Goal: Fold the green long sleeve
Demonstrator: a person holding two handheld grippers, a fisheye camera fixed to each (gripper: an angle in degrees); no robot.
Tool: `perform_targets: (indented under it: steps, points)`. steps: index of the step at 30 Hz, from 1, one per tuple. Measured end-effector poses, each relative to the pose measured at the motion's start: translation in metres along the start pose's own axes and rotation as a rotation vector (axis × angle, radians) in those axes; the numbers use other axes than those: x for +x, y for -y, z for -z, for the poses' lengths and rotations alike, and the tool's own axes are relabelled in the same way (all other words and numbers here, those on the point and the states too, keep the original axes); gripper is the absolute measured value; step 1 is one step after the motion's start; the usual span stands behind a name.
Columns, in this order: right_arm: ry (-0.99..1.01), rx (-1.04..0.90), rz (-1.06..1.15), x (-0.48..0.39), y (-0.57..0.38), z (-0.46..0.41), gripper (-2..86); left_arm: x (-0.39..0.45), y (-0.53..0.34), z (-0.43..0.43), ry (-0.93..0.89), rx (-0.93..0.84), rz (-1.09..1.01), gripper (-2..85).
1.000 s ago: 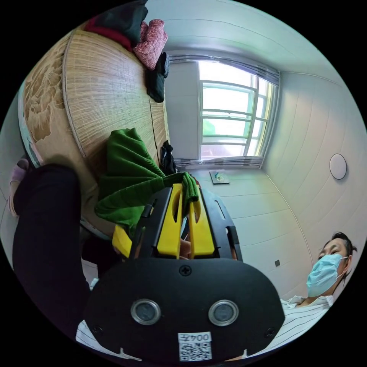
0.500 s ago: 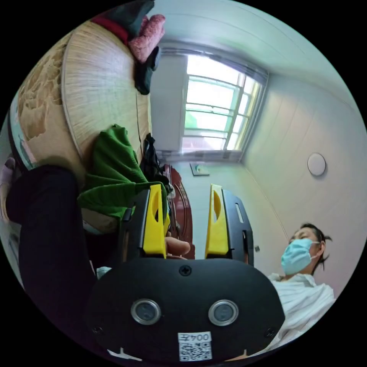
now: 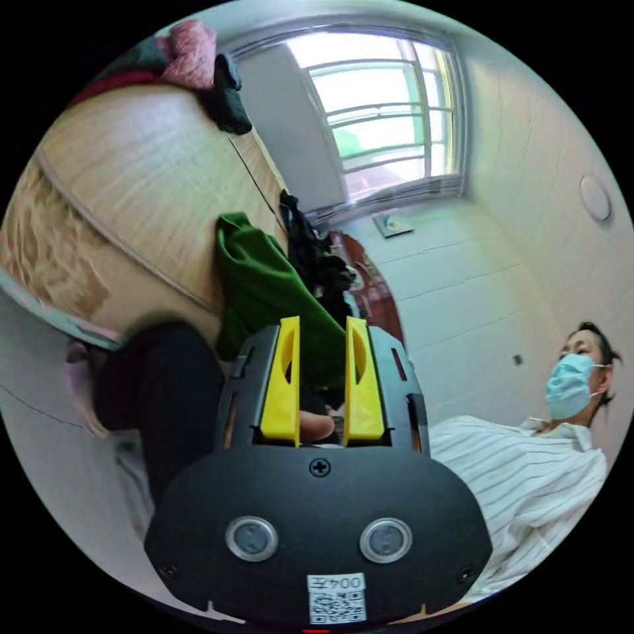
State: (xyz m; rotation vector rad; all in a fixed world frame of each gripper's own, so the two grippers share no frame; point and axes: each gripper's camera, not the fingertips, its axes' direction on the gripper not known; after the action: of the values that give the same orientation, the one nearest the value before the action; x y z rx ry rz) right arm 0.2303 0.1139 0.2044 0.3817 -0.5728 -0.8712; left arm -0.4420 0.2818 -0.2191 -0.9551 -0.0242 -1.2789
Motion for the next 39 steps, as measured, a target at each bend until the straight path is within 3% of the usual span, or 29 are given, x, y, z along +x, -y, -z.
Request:
perform_targets:
  steps: [2,5,10,12,17,23,28,30,33,39]
  points:
    - [-0.051,-0.088,-0.027,0.003,-0.018,-0.008,1.3,0.004,0.031,-0.045,0.162,-0.058,-0.098,11.7]
    - [-0.02,-0.07,-0.062,0.015,-0.045,-0.007,1.7,-0.004,0.073,-0.125,0.335,-0.143,-0.168,12.8]
    - [0.044,0.017,-0.096,0.028,-0.082,0.005,2.6,-0.02,0.103,-0.264,0.364,-0.294,-0.184,14.5]
    - [0.014,0.005,-0.099,0.027,-0.089,0.006,2.8,-0.005,0.093,-0.308,0.397,-0.308,-0.262,14.7]
    - [-0.012,-0.065,-0.098,0.026,-0.091,-0.006,3.0,0.049,0.039,-0.44,0.676,-0.46,-0.611,14.9]
    - [-0.075,-0.14,-0.052,0.008,-0.094,-0.016,2.9,0.01,-0.034,-0.57,0.94,-0.759,-0.705,16.3]
    - [-0.107,-0.119,-0.06,0.0,-0.116,0.0,2.5,-0.038,-0.079,-0.625,1.124,-0.846,-0.685,12.2]
    - [-0.123,-0.093,-0.061,-0.005,-0.126,0.012,2.2,-0.049,-0.079,-0.624,1.107,-0.843,-0.628,8.6]
    - [-0.165,-0.006,-0.035,-0.024,-0.145,0.04,1.3,-0.038,-0.066,-0.584,0.931,-0.704,-0.545,5.4]
    - [-0.239,0.303,0.105,-0.096,-0.193,0.136,0.1,-0.024,-0.038,-0.403,0.286,-0.194,-0.221,4.1]
